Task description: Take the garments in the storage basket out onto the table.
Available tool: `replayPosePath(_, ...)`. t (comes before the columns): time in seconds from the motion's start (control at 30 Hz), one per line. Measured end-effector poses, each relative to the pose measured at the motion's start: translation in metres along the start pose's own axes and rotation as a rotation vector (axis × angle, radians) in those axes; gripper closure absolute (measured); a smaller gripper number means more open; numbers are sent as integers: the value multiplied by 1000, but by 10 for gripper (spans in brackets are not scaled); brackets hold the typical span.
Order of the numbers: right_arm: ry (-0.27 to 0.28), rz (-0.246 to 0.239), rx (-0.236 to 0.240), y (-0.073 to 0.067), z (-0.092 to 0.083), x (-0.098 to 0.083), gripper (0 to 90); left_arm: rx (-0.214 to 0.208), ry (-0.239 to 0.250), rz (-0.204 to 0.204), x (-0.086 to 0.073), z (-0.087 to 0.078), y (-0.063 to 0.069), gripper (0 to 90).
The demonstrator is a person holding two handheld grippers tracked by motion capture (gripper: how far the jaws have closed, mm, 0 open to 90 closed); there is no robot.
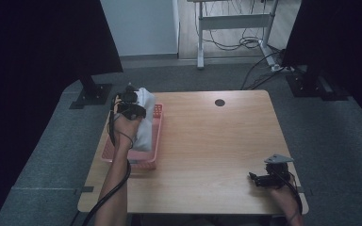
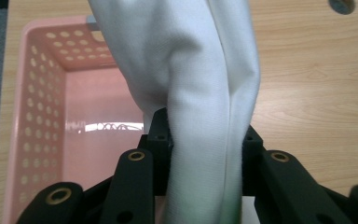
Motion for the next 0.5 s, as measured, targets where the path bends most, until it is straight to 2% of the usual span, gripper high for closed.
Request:
replayPosePath(0.13, 0, 0, 0, 0, 0, 0, 23, -3, 5, 1, 2, -2, 5, 670)
replayPosePath(0.5, 0, -1, 0, 0, 0, 0, 23, -36, 22, 30, 10, -6, 33, 670)
Point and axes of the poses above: each handheld gripper's, and its own axes: z roughly forward along the jaws, x roughly out of its top, y roughly to its right, the point moved 2 cm from there along z, roughly forward along the jaws, and after that the axes turned 6 degrees about x, right-handed, at the moved point
